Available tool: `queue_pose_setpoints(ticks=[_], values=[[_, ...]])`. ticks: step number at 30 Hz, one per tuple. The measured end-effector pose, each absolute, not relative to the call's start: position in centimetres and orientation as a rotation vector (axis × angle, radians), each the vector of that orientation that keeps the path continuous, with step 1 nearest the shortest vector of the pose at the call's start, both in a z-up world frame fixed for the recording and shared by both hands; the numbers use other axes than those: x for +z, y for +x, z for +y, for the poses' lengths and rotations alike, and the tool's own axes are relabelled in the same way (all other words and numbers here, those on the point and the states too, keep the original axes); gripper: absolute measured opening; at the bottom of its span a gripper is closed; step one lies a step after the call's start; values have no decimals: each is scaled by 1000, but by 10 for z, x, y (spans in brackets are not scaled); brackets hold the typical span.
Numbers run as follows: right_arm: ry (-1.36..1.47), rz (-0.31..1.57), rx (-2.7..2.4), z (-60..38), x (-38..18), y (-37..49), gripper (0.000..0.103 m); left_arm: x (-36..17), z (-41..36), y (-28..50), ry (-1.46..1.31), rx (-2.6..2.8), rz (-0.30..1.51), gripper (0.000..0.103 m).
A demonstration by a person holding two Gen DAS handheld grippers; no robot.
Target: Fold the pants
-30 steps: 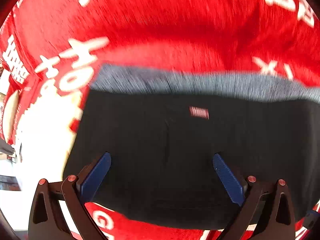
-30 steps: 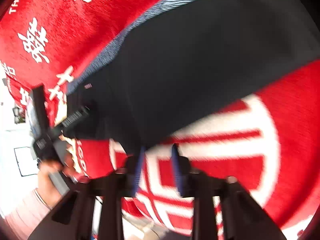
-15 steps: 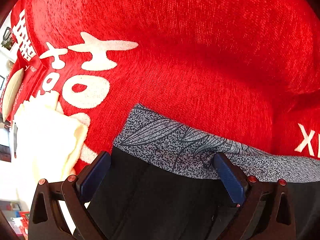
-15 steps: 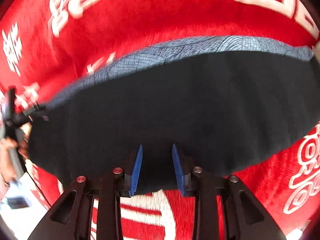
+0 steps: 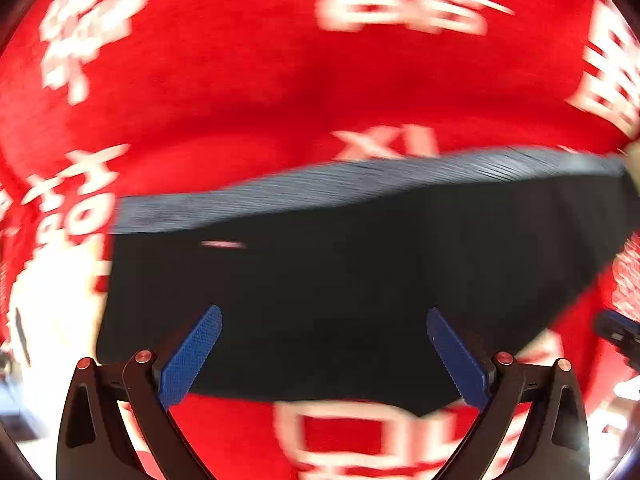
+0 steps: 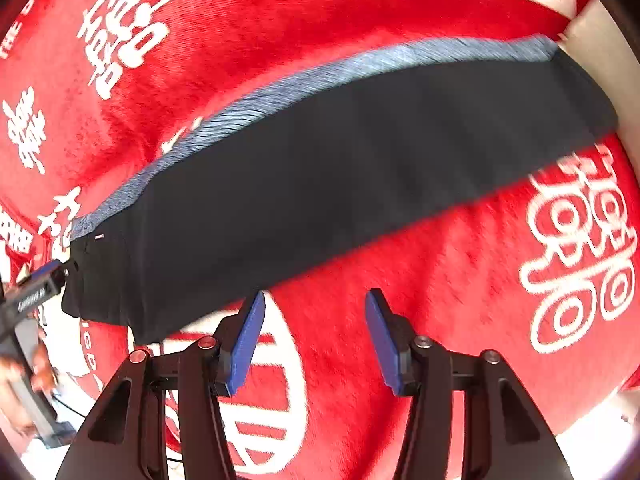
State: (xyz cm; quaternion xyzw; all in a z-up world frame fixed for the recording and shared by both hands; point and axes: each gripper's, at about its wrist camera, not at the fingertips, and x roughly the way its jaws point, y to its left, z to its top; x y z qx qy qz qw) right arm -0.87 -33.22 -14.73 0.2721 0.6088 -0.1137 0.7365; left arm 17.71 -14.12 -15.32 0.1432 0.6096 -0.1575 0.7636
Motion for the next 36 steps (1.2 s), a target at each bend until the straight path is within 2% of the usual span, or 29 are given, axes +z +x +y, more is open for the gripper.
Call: queue_pose_setpoints(ticks=[12,19,25,27,28,31,33,34,36], values=[[747,1279,-447,-448,-140,-81,56,-162,-296,100,242,-507,1432,103],[833,1227,-502,-503,-145,-102,56,-164,-333,97,280,-442,1392,103],[766,1163,-506,-546,-141,-74,56,-176,-353,120,263,-330,1358,103],[724,1141,-514,-559,-139,-59,49,-185,-360,127,267,-286,1354,103],[693,1130,-520,-566,-138,-50,41,-189,-361,129,267,-275,1359,103],[593,1128,-583,-590,-145,-30,33,-201,-364,132,270,-243,1379,103],[558,1171,-674,-611,-158,-30,20,-206,-363,130,259,-236,1391,103],[575,1175,-702,-619,-160,-32,11,-208,-363,131,247,-233,1394,103],[601,1148,-720,-627,-153,-33,10,-209,-362,131,233,-228,1396,103]])
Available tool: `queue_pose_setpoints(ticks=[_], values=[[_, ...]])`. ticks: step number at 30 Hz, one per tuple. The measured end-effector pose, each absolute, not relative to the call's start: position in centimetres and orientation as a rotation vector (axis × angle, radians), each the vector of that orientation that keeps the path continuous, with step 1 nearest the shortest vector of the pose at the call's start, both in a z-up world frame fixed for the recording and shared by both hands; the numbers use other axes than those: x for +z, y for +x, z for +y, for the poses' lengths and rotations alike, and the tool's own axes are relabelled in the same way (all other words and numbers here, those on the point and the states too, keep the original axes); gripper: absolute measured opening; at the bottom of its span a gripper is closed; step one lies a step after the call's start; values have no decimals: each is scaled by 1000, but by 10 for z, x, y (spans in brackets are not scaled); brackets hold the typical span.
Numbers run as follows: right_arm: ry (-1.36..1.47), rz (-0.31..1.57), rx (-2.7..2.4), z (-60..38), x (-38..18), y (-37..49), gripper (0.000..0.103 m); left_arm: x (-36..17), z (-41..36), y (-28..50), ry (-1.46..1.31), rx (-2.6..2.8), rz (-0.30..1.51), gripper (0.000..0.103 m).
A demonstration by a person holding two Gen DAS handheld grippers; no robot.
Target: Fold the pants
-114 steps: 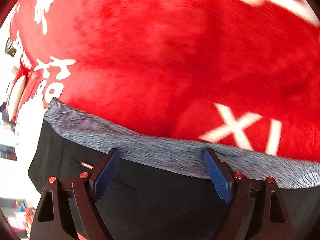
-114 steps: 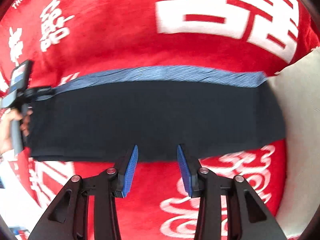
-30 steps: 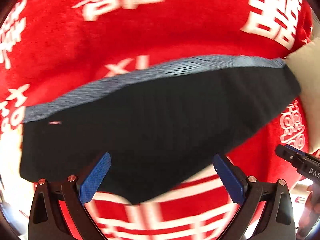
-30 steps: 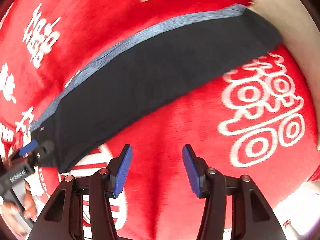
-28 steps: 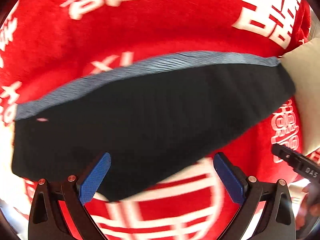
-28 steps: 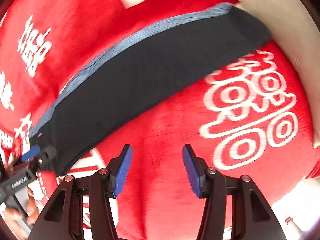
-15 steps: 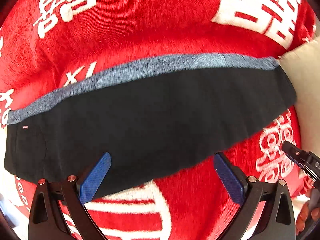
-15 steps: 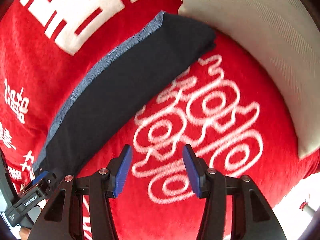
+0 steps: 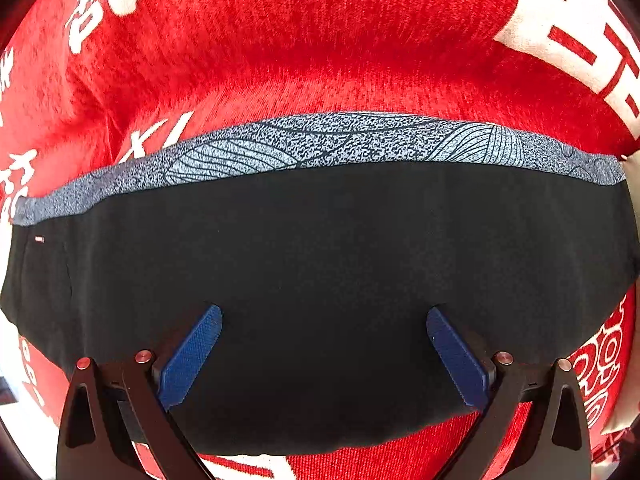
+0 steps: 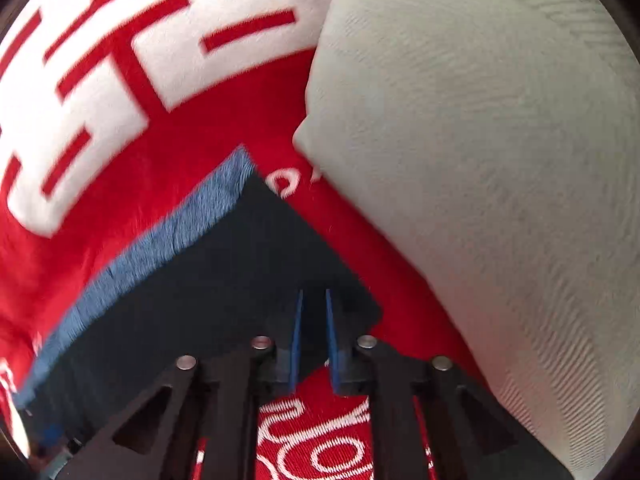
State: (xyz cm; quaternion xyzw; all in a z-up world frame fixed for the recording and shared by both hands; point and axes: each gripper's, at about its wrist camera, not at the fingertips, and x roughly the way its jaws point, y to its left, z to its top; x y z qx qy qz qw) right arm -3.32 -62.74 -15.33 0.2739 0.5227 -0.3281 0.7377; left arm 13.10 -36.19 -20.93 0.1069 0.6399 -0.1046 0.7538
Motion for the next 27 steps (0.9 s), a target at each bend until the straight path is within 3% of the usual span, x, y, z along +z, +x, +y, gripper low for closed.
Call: queue_pose_setpoints(ticks=[4,9,12,17,27], values=[[506,1074,-625,-625,-138,-6,14,-210,-363,129,241,-219,1391,103],[624,1143,-607,-655,-178,24,14,-211,-363,126,236,-218,1379,103],[438,1162,-587,-644,-173,35,16,-212,-362,123,232,-213,1375,103],[480,1181,-544,-629,-149,19,52,-211,-363,124,258,-216,1387,103],[711,1162,-425,-570,-127,-64,56,-182,-376,140,238,-249,1338,103]])
